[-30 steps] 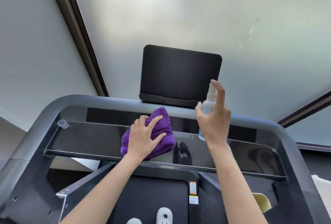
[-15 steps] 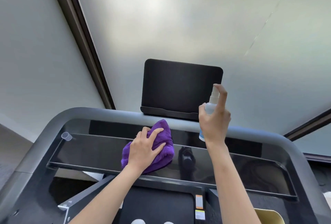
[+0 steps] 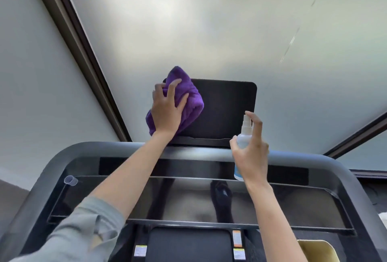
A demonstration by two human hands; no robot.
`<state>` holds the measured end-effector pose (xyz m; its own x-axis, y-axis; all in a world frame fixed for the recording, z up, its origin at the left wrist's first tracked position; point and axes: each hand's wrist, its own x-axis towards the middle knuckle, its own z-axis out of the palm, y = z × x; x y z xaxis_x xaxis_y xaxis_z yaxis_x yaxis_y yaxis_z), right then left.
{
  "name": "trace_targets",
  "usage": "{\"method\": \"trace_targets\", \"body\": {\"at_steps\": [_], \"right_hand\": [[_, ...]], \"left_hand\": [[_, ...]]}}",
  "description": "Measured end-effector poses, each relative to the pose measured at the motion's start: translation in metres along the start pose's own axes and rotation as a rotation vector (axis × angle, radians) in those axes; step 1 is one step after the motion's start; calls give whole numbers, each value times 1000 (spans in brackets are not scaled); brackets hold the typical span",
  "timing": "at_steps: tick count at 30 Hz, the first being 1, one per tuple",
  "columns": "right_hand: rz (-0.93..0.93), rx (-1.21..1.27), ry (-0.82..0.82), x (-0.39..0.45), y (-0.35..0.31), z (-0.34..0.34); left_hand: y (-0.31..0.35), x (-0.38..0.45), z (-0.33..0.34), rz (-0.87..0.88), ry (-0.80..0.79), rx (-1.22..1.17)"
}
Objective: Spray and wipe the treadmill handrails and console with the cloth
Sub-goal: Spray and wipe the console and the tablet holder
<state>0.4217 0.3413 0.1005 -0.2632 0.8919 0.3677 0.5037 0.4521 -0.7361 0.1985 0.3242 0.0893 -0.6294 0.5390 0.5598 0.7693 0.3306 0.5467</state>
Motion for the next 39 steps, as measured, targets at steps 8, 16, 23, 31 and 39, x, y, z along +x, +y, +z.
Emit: {"method": "trace_targets", "body": {"at_steps": [8, 16, 23, 31, 39], "right_hand": [[-14, 9, 29, 12, 1, -1], [-27, 43, 42, 3, 6, -5], [-25, 35, 56, 7, 10, -14], [2, 38, 48, 0, 15, -7], [1, 68, 40, 3, 5, -3]], "left_hand": [[-29, -6, 27, -48, 6, -17], [-30, -33, -1, -103, -137, -30], [10, 23, 13, 106, 36, -27], [0, -18, 38, -5, -77, -3], [2, -46, 14, -29, -188, -133]]}}
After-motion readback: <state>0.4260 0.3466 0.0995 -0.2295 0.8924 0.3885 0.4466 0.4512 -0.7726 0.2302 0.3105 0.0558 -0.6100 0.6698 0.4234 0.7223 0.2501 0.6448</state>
